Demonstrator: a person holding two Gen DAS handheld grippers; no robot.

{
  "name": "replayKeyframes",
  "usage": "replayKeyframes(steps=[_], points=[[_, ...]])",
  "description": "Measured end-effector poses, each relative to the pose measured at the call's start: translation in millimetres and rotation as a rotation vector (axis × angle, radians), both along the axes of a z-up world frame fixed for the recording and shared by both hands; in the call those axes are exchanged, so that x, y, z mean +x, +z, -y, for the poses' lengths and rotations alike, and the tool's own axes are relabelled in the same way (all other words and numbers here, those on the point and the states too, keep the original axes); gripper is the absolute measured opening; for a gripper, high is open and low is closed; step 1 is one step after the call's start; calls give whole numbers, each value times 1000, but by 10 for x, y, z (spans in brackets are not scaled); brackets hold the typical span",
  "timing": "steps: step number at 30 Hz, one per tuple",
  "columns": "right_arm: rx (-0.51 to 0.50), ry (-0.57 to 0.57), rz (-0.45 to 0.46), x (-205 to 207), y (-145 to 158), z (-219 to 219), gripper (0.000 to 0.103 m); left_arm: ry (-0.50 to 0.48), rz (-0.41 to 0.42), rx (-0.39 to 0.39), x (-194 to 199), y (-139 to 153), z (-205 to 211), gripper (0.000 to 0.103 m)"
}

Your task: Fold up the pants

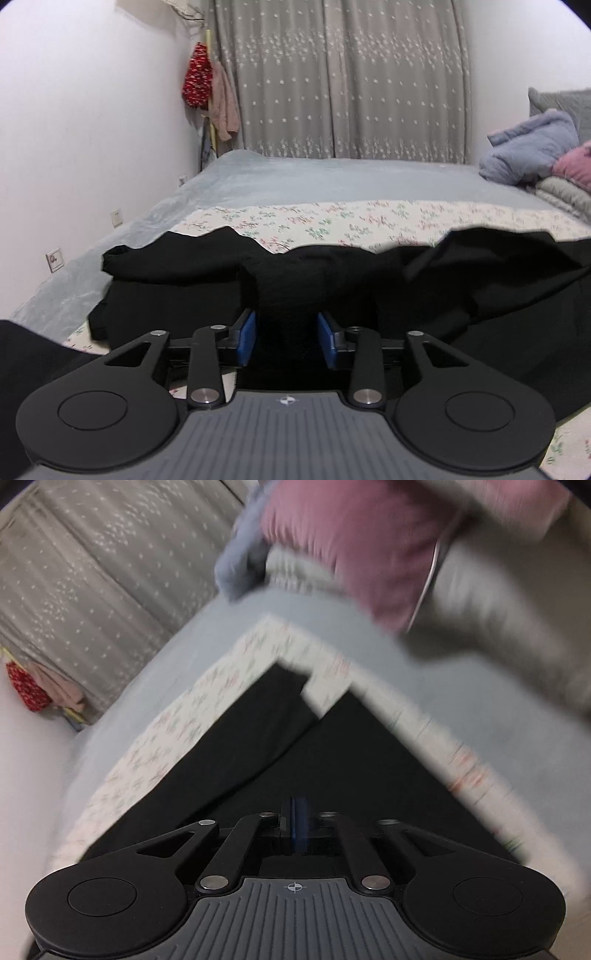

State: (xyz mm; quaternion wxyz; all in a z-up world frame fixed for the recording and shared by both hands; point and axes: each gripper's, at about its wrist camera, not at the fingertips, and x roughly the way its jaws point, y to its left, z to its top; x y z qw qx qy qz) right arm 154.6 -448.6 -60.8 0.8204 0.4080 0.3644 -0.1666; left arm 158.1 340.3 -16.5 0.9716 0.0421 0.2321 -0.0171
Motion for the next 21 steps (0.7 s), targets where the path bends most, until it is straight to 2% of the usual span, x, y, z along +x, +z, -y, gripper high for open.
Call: replayKeyframes(steps=[2, 3, 4, 7, 11, 12, 13, 14, 15, 16, 19, 21], points=[[43, -14, -1, 214, -77, -40, 26, 31, 6, -58, -26, 83, -77, 68], [74, -32, 12, 336, -121, -58, 49, 43, 5, -104, -39, 116, -125, 70], [104, -44, 23, 440, -153, -88, 67, 56, 0, -152, -49, 147, -173, 71], [149, -57, 18, 843, -296, -147, 67, 113, -36, -278, -79, 182, -277, 72], [132, -120, -52, 1192, -533, -207, 68, 194, -140, -494, -58, 190, -342, 72], [116, -138, -43, 1240, -574, -225, 67, 207, -161, -538, -36, 191, -321, 72], [95, -146, -30, 1252, -583, -251, 54, 232, -186, -578, 11, 190, -292, 72], [71, -138, -19, 1234, -587, -276, 40, 257, -204, -617, 58, 184, -261, 72], [57, -117, -33, 1279, -619, -290, 8, 267, -216, -667, 113, 162, -241, 74], [56, -114, -53, 1300, -665, -291, 0, 276, -232, -726, 174, 134, -213, 78], [65, -114, -19, 1212, -695, -225, 0, 343, -320, -917, 352, -41, -196, 83], [76, -117, 7, 1141, -629, -183, 0, 397, -373, -997, 471, -173, -203, 83]])
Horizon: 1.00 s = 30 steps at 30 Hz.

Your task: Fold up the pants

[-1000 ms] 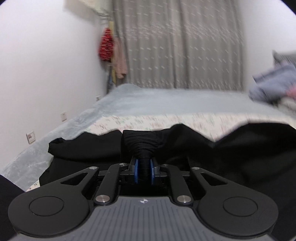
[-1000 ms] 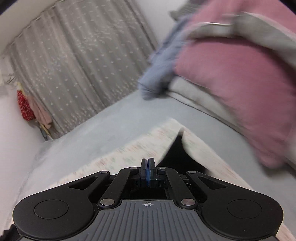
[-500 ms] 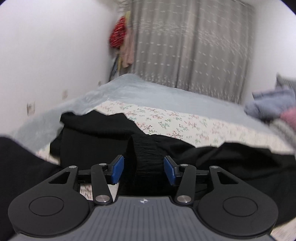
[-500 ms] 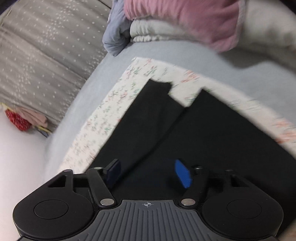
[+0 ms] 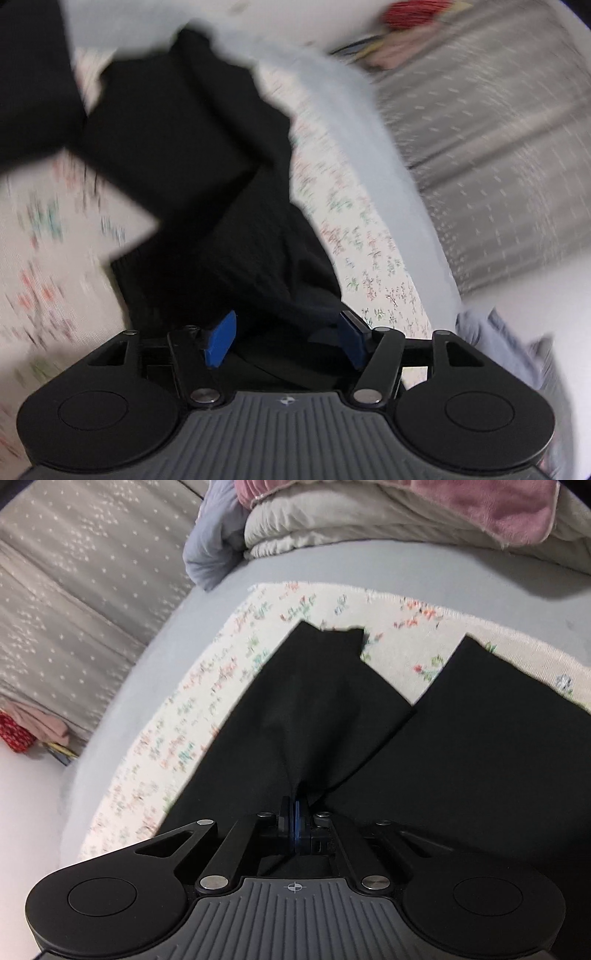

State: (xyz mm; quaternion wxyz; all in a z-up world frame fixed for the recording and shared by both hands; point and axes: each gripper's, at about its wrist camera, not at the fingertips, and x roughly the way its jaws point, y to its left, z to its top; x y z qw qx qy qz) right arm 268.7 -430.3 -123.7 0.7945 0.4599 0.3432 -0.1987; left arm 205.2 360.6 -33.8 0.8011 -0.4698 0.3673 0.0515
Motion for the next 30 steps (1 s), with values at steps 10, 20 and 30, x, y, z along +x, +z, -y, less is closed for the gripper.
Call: replayKeyframes(steps=[10, 20, 30], points=[[-31, 46, 70, -249, 467, 113, 0, 157, -37, 81, 383, -85, 15, 25], [-231, 47, 251, -1056, 1252, -3, 0, -38, 317, 190, -230, 262, 8, 26], [-146, 98, -81, -1945, 650, -167, 0, -192, 58, 301, -473, -235, -167, 28]])
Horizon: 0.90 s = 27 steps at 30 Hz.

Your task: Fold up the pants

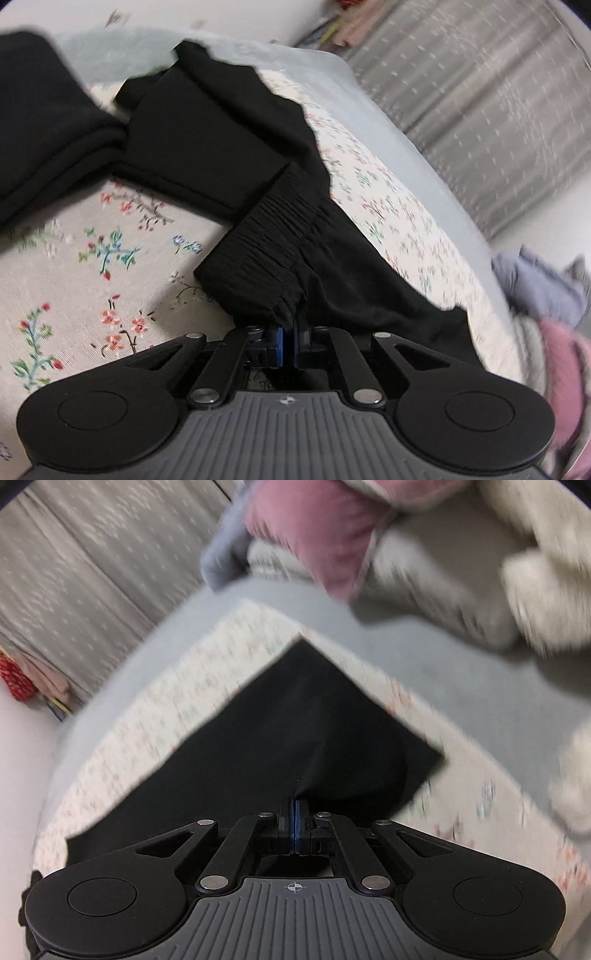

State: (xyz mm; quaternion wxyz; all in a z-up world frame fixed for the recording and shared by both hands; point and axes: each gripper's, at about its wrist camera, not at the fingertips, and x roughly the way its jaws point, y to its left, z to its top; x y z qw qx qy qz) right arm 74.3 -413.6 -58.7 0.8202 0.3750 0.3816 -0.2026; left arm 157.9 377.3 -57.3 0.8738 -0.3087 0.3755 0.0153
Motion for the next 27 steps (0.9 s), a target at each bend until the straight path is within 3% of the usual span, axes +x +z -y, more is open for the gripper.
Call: replayKeyframes(steps=[2, 3, 4, 11, 14, 18, 20, 24, 27], points=[[-27, -3, -42, 13, -55, -50, 0, -20, 0, 25, -41, 23, 18, 37], [-34, -8, -58, -3, -71, -61, 0, -25, -6, 31, -47, 18, 7, 48], [-40, -13, -66, -28, -89, -66, 0, -25, -9, 41, -66, 22, -14, 53], [-27, -44, -91, -158, -164, 2, 10, 67, 66, 89, -187, 261, -241, 66], [-101, -91, -103, -162, -88, -11, 15, 95, 117, 99, -172, 415, -297, 73], [-261, -110, -96, -93, 97, -106, 15, 61, 86, 149, 198, 459, -127, 81], [-318, -49, -77, 65, 170, -217, 16, 37, 61, 192, 423, 435, 26, 85], [-374, 212, -31, 560, 207, -638, 48, 22, 6, 254, 808, 329, 259, 86], [-412, 401, -4, 997, 202, -1025, 49, 43, -45, 301, 973, 251, 334, 86]])
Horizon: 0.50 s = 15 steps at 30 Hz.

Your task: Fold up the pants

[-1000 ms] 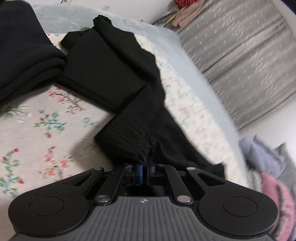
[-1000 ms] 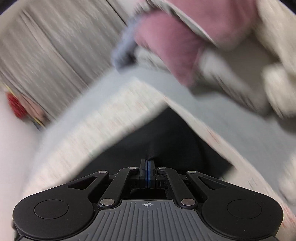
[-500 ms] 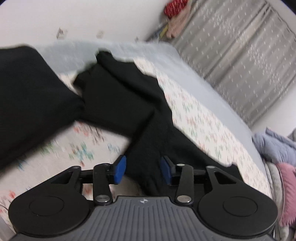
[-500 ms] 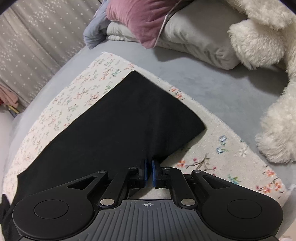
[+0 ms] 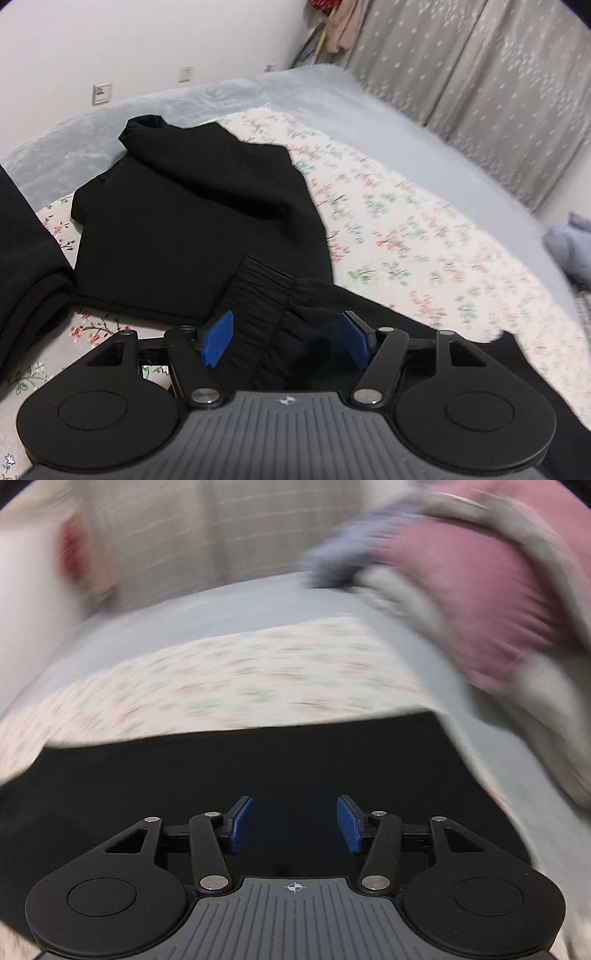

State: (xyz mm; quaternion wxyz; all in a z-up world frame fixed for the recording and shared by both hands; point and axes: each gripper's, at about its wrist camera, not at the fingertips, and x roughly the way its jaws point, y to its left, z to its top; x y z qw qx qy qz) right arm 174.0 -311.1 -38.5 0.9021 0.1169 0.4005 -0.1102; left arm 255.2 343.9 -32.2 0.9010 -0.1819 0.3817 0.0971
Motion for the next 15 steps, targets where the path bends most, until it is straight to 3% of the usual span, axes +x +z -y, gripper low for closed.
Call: replayKeyframes(steps=[3, 7, 8, 13, 15], points=[[-34, 170, -13, 443, -36, -434, 50, 86, -31, 10, 91, -78, -37, 86], [-53, 339, 6, 1068, -105, -1024, 57, 309, -75, -126, 139, -154, -110, 85], [-37, 369, 15, 1253, -131, -1168, 57, 327, -77, -121, 153, -163, -66, 85], [31, 574, 23, 1966, -313, -2148, 57, 264, -21, 77, 149, -259, 183, 83], [3, 666, 27, 2170, -357, -2521, 57, 238, -26, 76, 168, -265, 143, 76]])
